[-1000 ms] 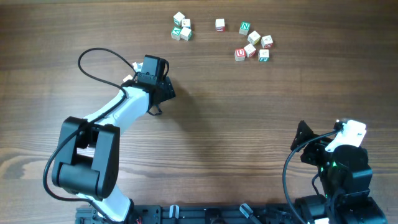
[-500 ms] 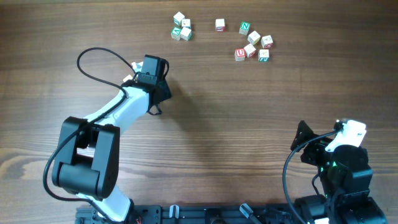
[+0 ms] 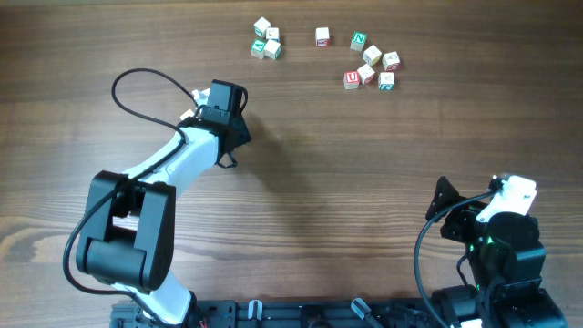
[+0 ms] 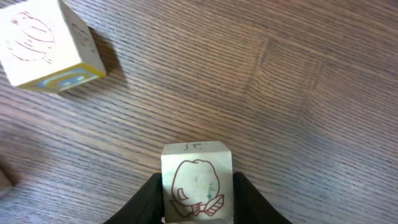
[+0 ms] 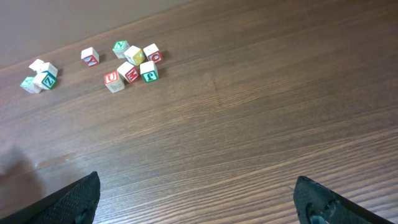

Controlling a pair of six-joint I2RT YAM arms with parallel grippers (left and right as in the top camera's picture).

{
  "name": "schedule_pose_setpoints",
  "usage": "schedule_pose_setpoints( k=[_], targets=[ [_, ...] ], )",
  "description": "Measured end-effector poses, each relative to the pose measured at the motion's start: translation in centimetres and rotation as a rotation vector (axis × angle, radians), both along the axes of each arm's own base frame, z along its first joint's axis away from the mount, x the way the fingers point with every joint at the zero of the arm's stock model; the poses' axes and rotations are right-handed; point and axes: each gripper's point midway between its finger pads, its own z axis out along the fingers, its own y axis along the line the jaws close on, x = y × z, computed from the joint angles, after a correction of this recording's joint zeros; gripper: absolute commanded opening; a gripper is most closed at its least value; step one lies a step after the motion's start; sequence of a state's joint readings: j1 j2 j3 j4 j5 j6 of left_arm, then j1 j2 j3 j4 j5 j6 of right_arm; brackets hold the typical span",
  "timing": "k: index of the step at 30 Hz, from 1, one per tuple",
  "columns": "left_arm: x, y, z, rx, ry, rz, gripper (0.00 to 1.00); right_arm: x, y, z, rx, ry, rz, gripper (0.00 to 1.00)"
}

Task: Form a circle

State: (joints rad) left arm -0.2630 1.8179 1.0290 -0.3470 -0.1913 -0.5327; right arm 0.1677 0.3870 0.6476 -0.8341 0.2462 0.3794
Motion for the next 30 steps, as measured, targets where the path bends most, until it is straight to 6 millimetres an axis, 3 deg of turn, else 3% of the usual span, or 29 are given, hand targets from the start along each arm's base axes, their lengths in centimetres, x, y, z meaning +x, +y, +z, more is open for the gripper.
schedule_pose_setpoints(
  k=[10, 16, 30],
  targets=[
    [0.9, 1.0, 0.5, 0.035, -0.046, 0.031, 0.3, 0.0, 0.0, 0.0, 0.0, 0.0, 0.0, 1.0],
    [1.3, 3.4, 0.6, 0.021, -0.051, 0.119, 0.31, 0.0, 0.0, 0.0, 0.0, 0.0, 0.0, 1.0],
    [1.1, 2.8, 0.4, -0.019, -0.038, 0.117, 0.31, 0.0, 0.0, 0.0, 0.0, 0.0, 0.0, 1.0]
  ],
)
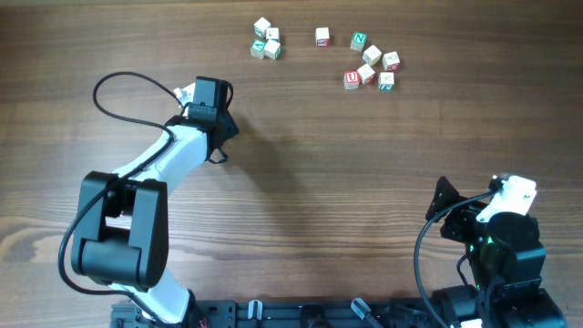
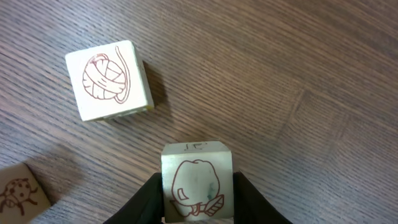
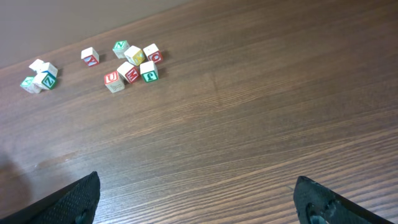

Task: Form a circle

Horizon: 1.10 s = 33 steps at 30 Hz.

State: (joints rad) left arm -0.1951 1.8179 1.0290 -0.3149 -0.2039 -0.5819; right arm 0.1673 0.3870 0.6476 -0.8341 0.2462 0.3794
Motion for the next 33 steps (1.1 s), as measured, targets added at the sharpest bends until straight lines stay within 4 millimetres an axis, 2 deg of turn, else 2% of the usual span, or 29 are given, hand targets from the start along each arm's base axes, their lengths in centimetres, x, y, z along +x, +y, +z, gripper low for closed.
schedule_pose_setpoints(
  k=[6, 33],
  targets=[
    [-0.4, -0.1, -0.2, -0.008, 0.018, -0.005, 0.3, 0.0, 0.0, 0.0, 0.0, 0.0, 0.0, 1.0],
    [0.7, -0.2, 0.3, -0.011, -0.03, -0.002, 0.31, 0.0, 0.0, 0.0, 0.0, 0.0, 0.0, 1.0]
  ],
)
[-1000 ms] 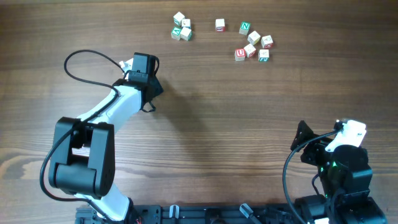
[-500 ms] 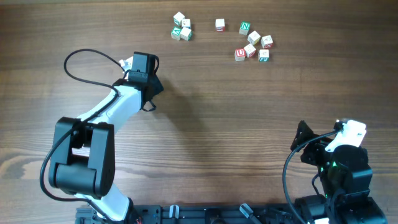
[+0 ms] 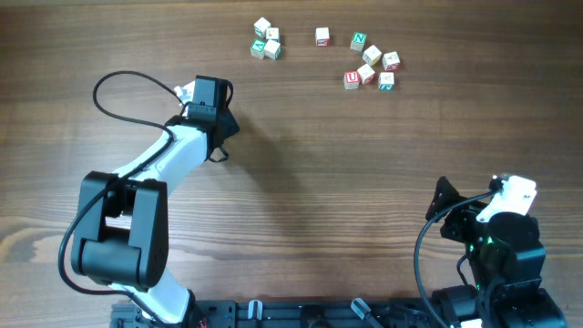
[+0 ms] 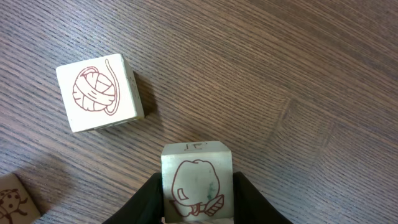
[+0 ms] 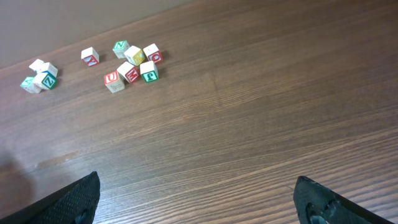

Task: Form a circle

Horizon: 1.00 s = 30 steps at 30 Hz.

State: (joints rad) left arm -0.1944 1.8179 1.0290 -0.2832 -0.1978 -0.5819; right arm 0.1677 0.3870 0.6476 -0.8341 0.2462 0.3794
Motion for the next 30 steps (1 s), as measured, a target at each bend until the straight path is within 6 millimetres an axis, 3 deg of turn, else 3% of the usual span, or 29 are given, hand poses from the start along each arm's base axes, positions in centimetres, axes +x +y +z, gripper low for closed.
schedule_pose_setpoints(
  k=[8, 30],
  targets=[
    [0.1, 1.0, 0.0, 0.001, -0.001, 0.024, 0.31, 0.0, 0.0, 0.0, 0.0, 0.0, 0.0, 1.0],
    [0.5, 1.3, -0.8, 0.013, -0.004, 0.034, 0.32, 0.0, 0.0, 0.0, 0.0, 0.0, 0.0, 1.0]
  ],
)
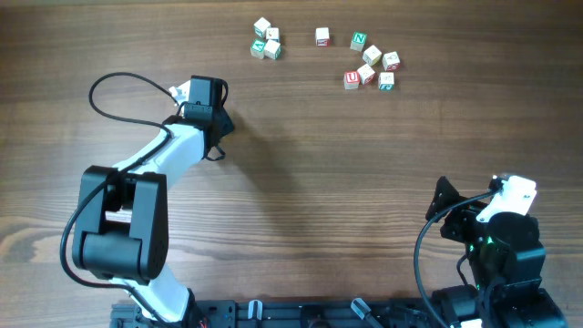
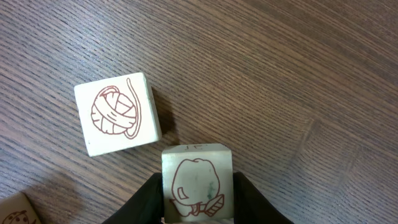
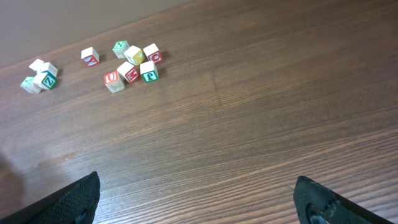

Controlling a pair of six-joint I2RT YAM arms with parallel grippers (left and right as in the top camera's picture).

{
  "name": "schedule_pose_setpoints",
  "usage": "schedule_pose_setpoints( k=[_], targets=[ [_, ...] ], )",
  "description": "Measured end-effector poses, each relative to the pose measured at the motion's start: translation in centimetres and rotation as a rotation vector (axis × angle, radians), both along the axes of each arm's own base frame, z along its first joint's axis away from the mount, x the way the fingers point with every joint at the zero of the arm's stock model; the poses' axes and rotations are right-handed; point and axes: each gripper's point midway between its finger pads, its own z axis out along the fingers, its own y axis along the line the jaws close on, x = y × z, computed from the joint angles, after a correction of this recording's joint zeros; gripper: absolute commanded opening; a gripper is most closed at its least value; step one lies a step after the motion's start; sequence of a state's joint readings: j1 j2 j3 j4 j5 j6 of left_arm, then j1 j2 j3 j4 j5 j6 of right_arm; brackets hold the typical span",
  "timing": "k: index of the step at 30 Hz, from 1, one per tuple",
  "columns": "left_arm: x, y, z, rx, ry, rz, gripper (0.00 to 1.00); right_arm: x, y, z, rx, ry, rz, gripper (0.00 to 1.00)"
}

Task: Form a circle

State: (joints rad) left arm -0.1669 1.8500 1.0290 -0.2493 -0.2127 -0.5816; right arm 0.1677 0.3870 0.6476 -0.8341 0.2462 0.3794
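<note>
My left gripper (image 2: 197, 190) is shut on a white cube with a red line drawing (image 2: 197, 171), held low over the wood. Just up and to the left of it lies a cube with a red yarn ball (image 2: 118, 121). The corner of a ladybug cube (image 2: 12, 208) shows at the bottom left edge. In the overhead view the left gripper (image 1: 214, 114) is at the table's left of centre. My right gripper (image 3: 199, 199) hangs open and empty near the front right. Several letter cubes (image 1: 369, 62) lie at the far edge.
A smaller clump of cubes (image 1: 266, 41) and a single cube (image 1: 322, 35) also lie at the far edge. A black cable (image 1: 118, 87) loops left of the left arm. The right arm (image 1: 487, 232) sits at the front right corner.
My left gripper has shifted slightly left and away, still shut on the cube. In the left wrist view the yarn-ball cube now lies closer to the held cube. The right arm has not moved.
My left gripper held the drawn cube right of its present spot, with one tilted cube in its view. Then it was further left, over the yarn-ball and ladybug cubes. It has stayed there with small shifts, and the held cube now sits close beside the yarn-ball cube.
</note>
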Motion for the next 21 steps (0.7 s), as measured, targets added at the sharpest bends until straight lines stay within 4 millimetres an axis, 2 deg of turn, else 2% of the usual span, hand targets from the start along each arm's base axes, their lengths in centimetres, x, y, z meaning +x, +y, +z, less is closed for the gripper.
schedule_pose_setpoints(
  k=[21],
  targets=[
    [0.23, 0.21, -0.01, -0.001, -0.008, 0.006, 0.33, 0.0, 0.0, 0.0, 0.0, 0.0, 0.0, 1.0]
  ],
)
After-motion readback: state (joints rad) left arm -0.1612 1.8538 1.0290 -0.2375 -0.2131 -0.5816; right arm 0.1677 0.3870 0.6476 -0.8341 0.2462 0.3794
